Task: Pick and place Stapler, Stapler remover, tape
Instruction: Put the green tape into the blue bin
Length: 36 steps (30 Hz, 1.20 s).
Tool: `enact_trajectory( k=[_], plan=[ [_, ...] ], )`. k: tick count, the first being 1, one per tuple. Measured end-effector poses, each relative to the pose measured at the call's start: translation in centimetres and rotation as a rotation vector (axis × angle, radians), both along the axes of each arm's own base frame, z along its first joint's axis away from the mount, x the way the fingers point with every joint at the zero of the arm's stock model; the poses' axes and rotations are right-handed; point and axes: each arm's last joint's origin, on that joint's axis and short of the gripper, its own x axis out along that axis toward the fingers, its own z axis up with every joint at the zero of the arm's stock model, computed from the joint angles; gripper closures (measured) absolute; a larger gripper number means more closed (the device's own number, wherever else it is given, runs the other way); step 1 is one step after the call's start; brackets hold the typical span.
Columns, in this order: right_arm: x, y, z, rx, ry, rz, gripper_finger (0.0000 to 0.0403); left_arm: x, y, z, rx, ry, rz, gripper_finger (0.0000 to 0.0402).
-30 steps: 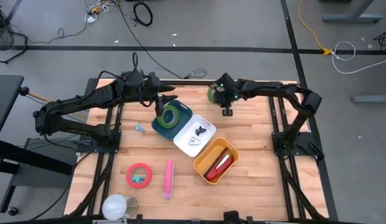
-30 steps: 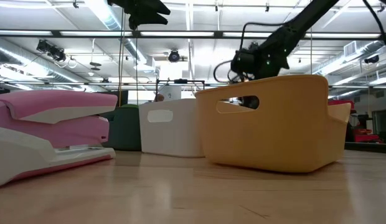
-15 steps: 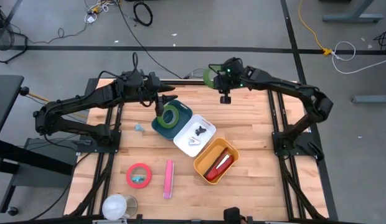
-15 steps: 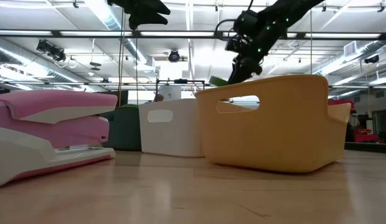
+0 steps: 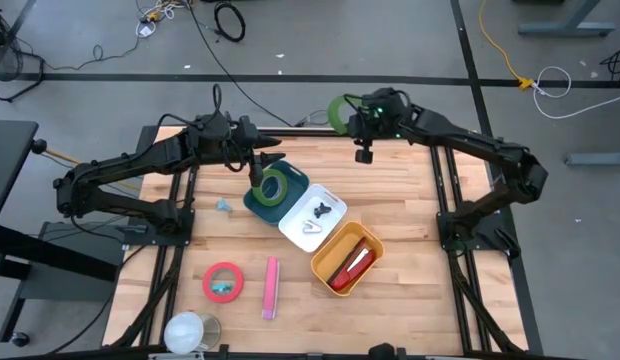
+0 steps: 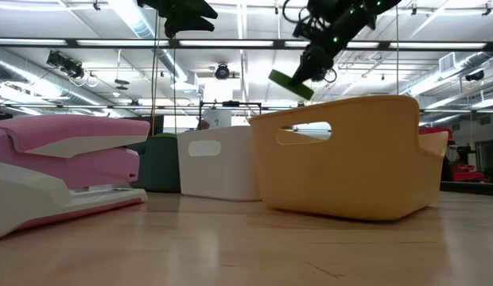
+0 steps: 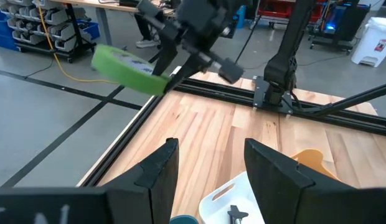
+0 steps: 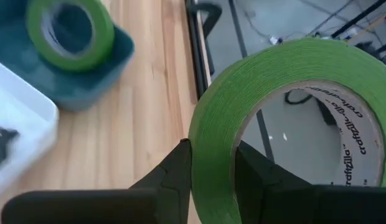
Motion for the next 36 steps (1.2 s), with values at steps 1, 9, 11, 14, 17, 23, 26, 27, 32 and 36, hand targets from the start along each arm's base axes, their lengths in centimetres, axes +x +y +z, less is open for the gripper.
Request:
enact_trajectory(
  k=[1, 9, 11, 14, 17, 23, 26, 27, 32, 36],
  plan=[
    [-0.1, 0.4, 0.4, 0.003, -0.018, 0.004, 0.0316, 0.0, 0.0, 0.0, 0.000, 0.000, 0.000, 0.0216],
    [-1.2, 3.6, 3.4, 0.028, -0.154, 0.020, 0.0316, 0.0, 0.0, 0.0, 0.000, 0.000, 0.000, 0.0216],
    [-1.4, 4.4, 4.0, 0.037, -0.181, 0.029, 0.0316, 0.0, 0.0, 0.0, 0.000, 0.000, 0.000, 0.0216],
    [-1.7, 5.4, 4.7, 0.050, -0.212, 0.044, 0.0316, 0.0, 0.0, 0.0, 0.000, 0.000, 0.000, 0.0216],
    [-1.8, 6.2, 5.1, 0.063, -0.235, 0.055, 0.0316, 0.0, 0.0, 0.0, 0.000, 0.000, -0.001, 0.0216],
    [-1.5, 7.6, 6.0, 0.090, -0.314, 0.081, 0.0317, 0.0, 0.0, 0.0, -0.001, 0.000, -0.004, 0.0216],
    [-1.2, 8.6, 6.6, 0.112, -0.376, 0.105, 0.0317, 0.0, 0.0, 0.0, -0.001, 0.000, -0.003, 0.0216],
    [-1.2, 9.0, 6.8, 0.119, -0.395, 0.116, 0.0317, 0.0, 0.0, 0.0, -0.001, 0.000, -0.004, 0.0216],
    [-1.1, 10.9, 7.9, 0.159, -0.491, 0.164, 0.0317, 0.0, 0.0, 0.0, -0.001, 0.000, -0.004, 0.0216],
    [-1.6, 12.0, 8.9, 0.208, -0.567, 0.183, 0.0317, 0.0, 0.0, 0.0, -0.001, 0.000, -0.004, 0.0216]
  ],
)
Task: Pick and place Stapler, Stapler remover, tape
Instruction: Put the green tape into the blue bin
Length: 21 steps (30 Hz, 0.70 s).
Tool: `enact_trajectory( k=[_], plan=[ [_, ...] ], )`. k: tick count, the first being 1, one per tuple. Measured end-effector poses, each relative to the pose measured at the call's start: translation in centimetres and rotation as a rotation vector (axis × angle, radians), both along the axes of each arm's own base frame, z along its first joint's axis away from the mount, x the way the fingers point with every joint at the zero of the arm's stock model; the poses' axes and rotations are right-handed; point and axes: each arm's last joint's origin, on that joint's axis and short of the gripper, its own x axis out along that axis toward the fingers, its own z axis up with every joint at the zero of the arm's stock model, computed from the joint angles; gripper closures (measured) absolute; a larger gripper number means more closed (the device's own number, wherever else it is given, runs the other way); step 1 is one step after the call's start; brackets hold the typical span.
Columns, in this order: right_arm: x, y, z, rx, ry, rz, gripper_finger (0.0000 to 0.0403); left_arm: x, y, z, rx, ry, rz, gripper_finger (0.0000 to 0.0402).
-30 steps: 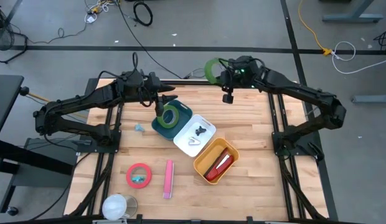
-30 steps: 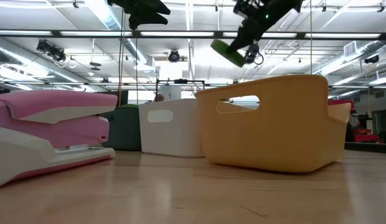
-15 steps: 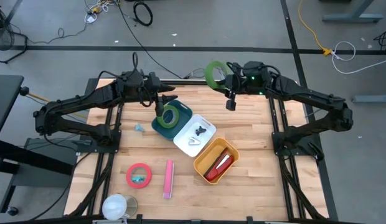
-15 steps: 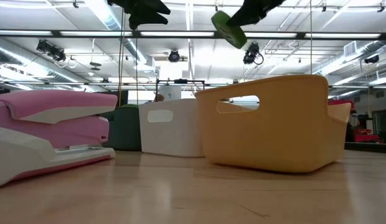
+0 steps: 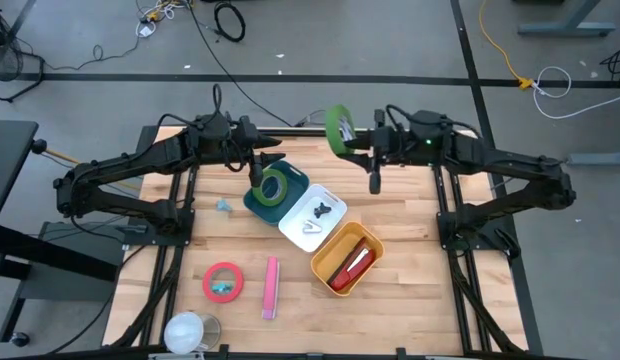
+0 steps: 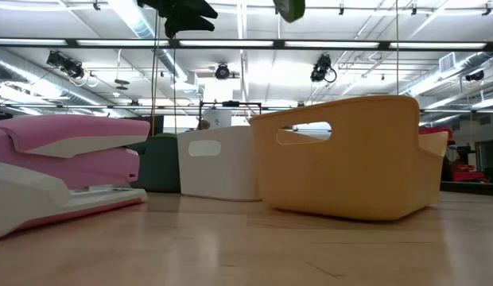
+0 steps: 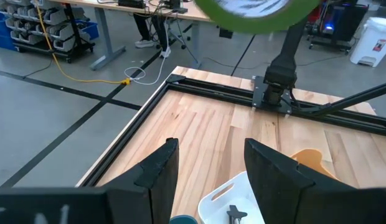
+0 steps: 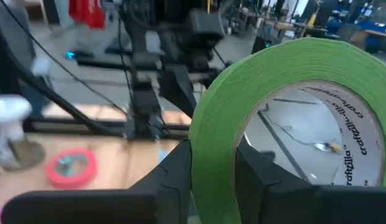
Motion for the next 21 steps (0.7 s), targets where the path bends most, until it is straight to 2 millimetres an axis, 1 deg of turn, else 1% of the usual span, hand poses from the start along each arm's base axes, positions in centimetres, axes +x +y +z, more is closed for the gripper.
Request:
enact_trajectory(
  k=[7, 12, 18, 21],
  plan=[
    [-1.5, 1.4, 1.8, 0.114, -0.118, 0.100, 0.0317, 0.0, 0.0, 0.0, 0.000, 0.000, 0.000, 0.0216],
    [-2.3, 2.1, 2.5, 0.171, -0.160, 0.166, 0.0317, 0.0, 0.0, 0.0, 0.001, -0.003, 0.000, 0.0216],
    [-2.5, 2.5, 3.4, 0.264, -0.224, 0.311, 0.0317, 0.0, 0.0, 0.1, 0.005, -0.015, 0.000, 0.0216],
    [-2.5, 2.9, 4.0, 0.281, -0.279, 0.370, 0.0317, 0.1, 0.0, 0.5, 0.006, -0.049, -0.020, 0.0216]
  ],
)
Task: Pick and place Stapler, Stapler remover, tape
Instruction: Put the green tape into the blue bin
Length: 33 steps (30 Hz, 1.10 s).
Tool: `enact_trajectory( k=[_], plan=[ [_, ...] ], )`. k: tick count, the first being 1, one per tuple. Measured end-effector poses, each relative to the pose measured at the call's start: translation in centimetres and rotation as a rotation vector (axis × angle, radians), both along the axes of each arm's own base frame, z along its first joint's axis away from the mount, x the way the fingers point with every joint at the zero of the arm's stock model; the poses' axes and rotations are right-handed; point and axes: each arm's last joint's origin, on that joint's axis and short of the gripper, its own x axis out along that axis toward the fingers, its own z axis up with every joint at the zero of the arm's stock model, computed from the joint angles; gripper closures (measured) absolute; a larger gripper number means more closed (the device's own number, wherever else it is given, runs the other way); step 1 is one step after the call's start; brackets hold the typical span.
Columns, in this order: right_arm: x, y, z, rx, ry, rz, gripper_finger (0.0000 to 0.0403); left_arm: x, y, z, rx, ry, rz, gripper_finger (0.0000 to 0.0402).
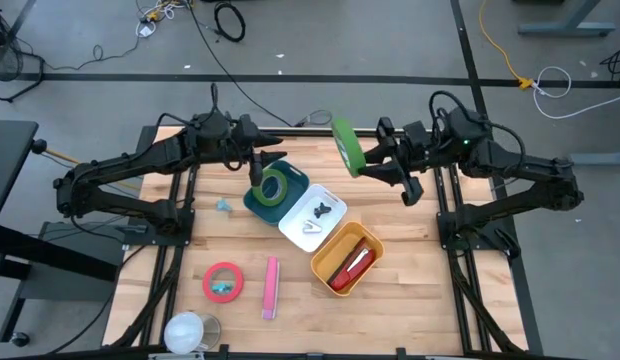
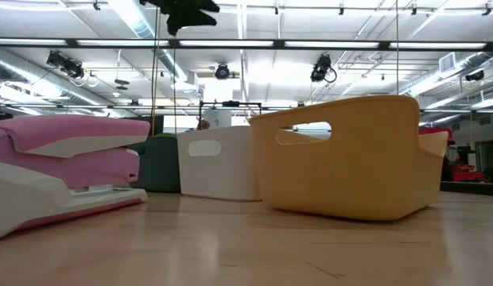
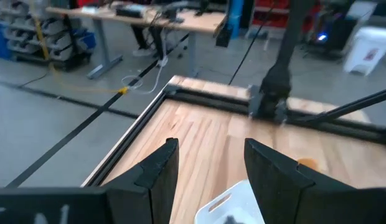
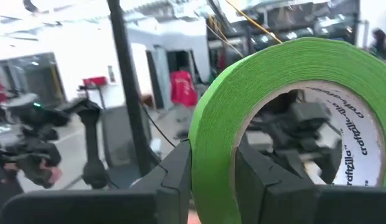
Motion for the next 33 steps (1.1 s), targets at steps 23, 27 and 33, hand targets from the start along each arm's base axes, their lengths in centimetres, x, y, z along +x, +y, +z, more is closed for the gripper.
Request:
enact_trajectory(
  k=[23, 27, 33],
  plan=[
    [0.0, 0.1, 0.5, -0.020, -0.055, -0.014, 0.0314, 0.4, -0.6, 3.6, 0.010, -0.382, -0.060, 0.0216],
    [0.0, 0.0, 0.5, -0.020, -0.054, -0.023, 0.0314, 0.5, -1.1, 3.9, 0.020, -0.413, -0.042, 0.0216],
    [0.0, -0.1, 0.4, -0.017, -0.049, -0.059, 0.0314, 0.6, -1.9, 4.4, 0.031, -0.470, -0.072, 0.0216]
  ],
)
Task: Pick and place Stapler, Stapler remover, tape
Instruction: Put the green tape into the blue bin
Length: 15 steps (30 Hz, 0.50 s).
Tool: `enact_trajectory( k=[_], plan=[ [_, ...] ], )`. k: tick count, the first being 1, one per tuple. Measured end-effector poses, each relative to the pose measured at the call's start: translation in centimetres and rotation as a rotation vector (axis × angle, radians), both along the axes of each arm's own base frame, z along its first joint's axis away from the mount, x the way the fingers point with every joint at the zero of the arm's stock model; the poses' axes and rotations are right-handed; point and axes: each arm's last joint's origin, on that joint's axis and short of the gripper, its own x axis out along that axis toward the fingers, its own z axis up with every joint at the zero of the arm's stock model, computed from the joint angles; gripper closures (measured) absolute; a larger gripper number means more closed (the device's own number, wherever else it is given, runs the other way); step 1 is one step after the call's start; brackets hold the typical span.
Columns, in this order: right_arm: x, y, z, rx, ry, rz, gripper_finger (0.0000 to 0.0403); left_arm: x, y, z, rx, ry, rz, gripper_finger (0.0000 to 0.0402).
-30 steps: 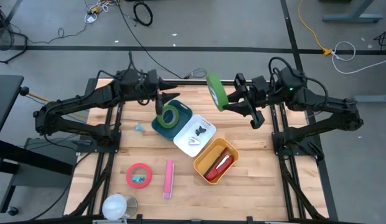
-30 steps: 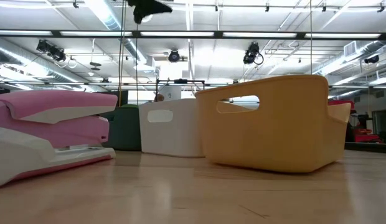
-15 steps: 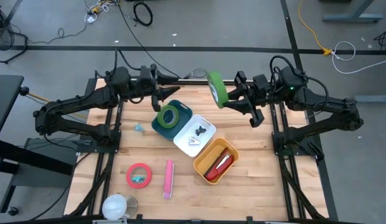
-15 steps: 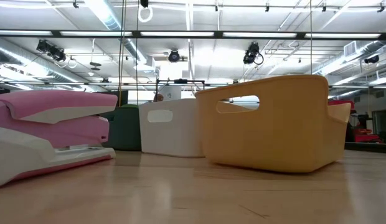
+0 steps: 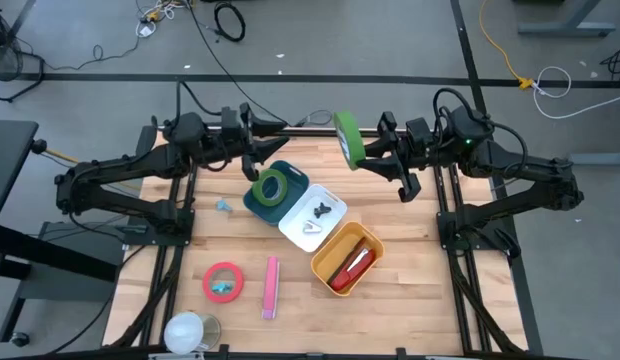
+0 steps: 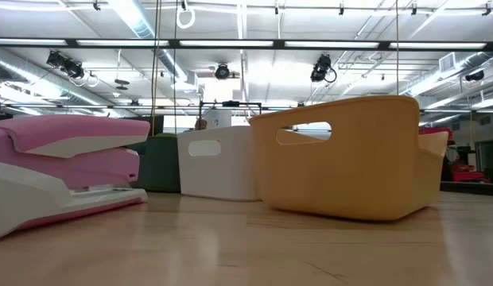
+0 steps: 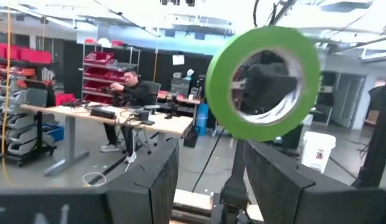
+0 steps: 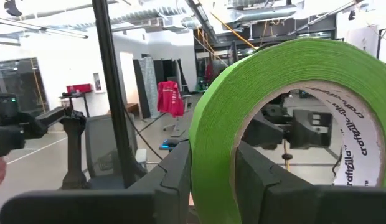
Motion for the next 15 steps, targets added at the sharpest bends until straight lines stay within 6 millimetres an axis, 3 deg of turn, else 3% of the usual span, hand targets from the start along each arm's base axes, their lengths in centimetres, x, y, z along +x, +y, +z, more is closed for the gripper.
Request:
enact_trajectory(
  k=[15],
  plan=[
    [0.0, 0.0, 0.1, 0.003, -0.008, 0.001, 0.0314, 2.2, -0.6, -0.8, 0.013, -0.014, -0.031, 0.0208]
  ],
)
